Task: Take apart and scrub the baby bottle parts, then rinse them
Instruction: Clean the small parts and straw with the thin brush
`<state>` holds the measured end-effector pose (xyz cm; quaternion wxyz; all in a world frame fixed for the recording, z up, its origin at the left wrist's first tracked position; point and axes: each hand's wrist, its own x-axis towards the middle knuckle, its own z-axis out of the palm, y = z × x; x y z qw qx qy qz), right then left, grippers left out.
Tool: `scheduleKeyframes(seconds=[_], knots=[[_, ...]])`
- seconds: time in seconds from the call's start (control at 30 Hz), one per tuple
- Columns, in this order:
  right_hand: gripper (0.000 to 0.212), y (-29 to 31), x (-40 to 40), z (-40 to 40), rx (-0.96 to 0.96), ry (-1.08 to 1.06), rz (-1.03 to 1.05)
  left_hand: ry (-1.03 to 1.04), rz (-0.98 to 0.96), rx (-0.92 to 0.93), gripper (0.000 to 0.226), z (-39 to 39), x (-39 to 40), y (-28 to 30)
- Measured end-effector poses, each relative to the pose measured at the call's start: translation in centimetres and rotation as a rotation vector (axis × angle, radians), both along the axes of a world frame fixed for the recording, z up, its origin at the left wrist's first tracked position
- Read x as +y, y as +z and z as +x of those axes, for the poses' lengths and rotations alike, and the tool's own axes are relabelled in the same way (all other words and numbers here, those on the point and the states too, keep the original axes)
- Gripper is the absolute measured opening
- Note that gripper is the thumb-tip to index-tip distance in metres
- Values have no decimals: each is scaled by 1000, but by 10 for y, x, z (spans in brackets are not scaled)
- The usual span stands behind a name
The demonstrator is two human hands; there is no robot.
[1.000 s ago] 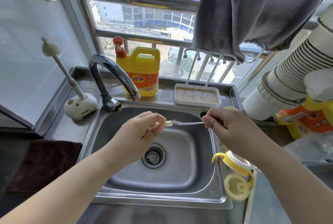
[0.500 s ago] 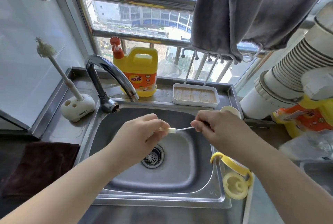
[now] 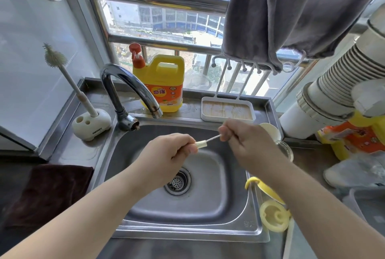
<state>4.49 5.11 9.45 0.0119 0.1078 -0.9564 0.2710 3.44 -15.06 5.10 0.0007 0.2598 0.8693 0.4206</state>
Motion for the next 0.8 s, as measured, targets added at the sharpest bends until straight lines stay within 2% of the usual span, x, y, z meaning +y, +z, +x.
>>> scheduleKeyframes(seconds=[0.07, 0.2, 0.3, 0.4, 0.47, 0.53, 0.67, 0.8], knots=[[31, -2, -8, 3, -11, 43, 45, -1, -6, -5, 24, -2, 2, 1], [29, -3, 1, -2, 20, -47, -70, 20, 2, -38, 21, -3, -1, 4], [33, -5, -10, 3, 10, 32, 8, 34, -17, -55, 21, -3, 3, 4], [30, -7, 4, -2, -1, -67, -95, 35, -20, -79, 15, -4, 0, 6], [27, -9, 4, -2, -18, -58, -90, 41, -23, -102, 11, -4, -1, 6], [24, -10, -4, 3, -33, 14, -26, 29, -15, -114, 11, -3, 3, 6], [29, -9, 15, -4, -39, -78, -144, 21, -12, -147, 16, -3, 3, 7], [29, -8, 12, 0, -97, 19, -109, 18, -20, -185, 19, -2, 3, 7]])
